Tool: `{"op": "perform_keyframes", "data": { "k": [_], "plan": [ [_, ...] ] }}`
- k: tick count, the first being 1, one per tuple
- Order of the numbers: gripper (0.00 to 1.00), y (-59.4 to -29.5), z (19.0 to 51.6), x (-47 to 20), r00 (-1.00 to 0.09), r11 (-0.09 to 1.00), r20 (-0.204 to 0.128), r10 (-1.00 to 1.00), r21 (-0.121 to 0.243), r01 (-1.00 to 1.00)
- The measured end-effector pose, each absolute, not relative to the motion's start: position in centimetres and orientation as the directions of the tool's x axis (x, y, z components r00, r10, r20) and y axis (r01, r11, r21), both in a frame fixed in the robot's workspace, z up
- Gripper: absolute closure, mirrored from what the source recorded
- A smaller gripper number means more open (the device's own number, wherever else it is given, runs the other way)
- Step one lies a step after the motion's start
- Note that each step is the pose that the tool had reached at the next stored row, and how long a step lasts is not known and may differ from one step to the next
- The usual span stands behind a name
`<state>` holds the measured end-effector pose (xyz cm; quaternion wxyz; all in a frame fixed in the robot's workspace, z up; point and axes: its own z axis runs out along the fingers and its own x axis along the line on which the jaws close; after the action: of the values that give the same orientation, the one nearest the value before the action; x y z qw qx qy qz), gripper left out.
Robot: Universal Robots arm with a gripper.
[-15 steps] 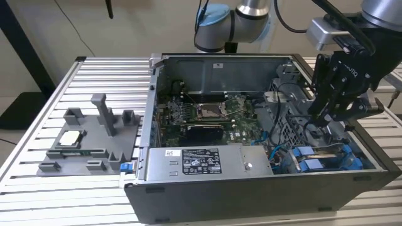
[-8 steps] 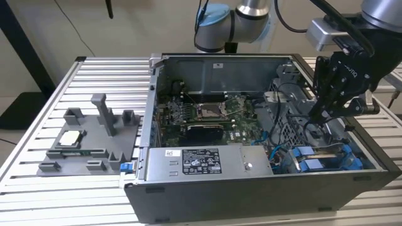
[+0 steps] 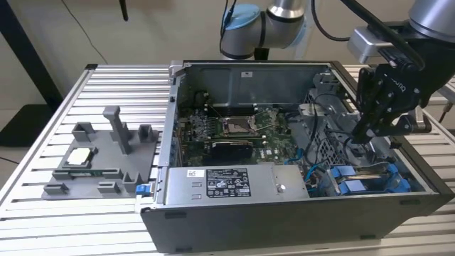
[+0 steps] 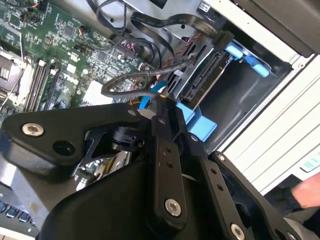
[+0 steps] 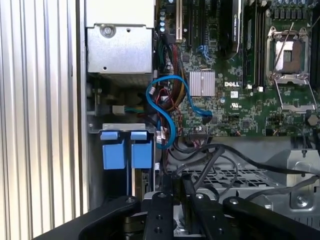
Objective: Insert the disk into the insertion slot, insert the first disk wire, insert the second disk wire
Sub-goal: 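Insert the first disk wire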
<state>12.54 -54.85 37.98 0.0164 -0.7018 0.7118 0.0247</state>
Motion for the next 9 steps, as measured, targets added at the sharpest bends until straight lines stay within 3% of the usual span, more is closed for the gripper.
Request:
{"op": "perform_keyframes", "data": {
  "k": [9],
  "plan": [
    [0.81,-55.1,37.52,13.15,-0.012,0.012,-0.028,-1.0,0.0,-1.0]
  ]
}}
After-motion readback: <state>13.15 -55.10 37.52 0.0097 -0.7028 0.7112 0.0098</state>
